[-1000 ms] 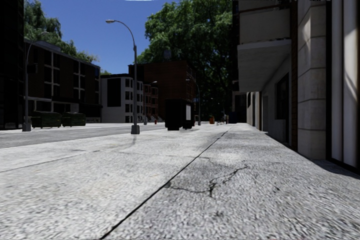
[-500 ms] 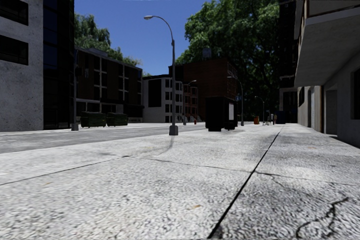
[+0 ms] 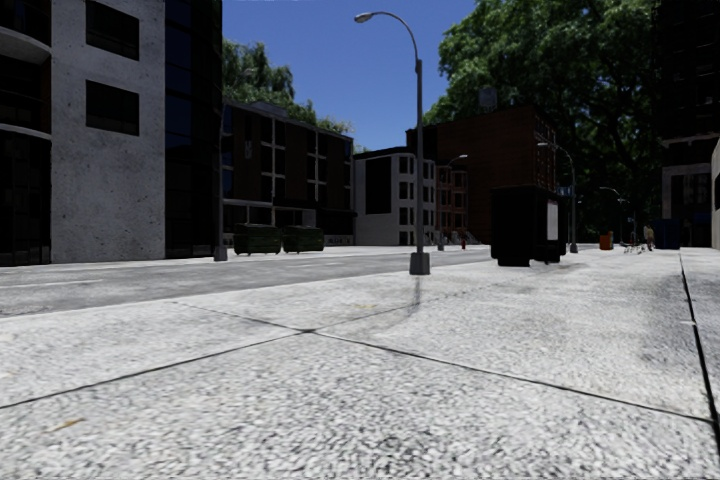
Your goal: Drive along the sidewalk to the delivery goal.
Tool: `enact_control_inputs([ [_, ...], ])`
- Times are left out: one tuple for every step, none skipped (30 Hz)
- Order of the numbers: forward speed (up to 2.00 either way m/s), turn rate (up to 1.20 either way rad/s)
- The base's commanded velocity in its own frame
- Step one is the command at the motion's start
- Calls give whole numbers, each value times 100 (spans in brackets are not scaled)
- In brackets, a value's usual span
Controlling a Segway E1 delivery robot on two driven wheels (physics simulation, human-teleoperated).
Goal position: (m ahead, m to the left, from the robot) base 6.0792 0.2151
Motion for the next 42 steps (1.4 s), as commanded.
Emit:
enact_control_inputs([
  [200,0],
  [200,0],
  [200,0],
  [200,0],
  [200,0],
  [200,0],
  [200,0],
  [200,0],
  [200,0],
  [200,0],
  [200,0],
  [200,0],
  [200,0],
  [200,0],
  [200,0],
  [200,0],
  [200,0],
  [200,0],
  [200,0],
  [200,0],
  [200,0],
  [200,0],
  [200,0],
  [200,0],
  [200,0],
  [200,0],
  [200,0],
  [200,0],
  [200,0],
  [200,0],
  [200,0],
  [200,0],
  [200,0],
  [200,0],
  [200,0],
  [200,0],
  [200,0],
  [200,0],
  [200,0],
  [200,0],
  [200,0],
  [200,0],
])
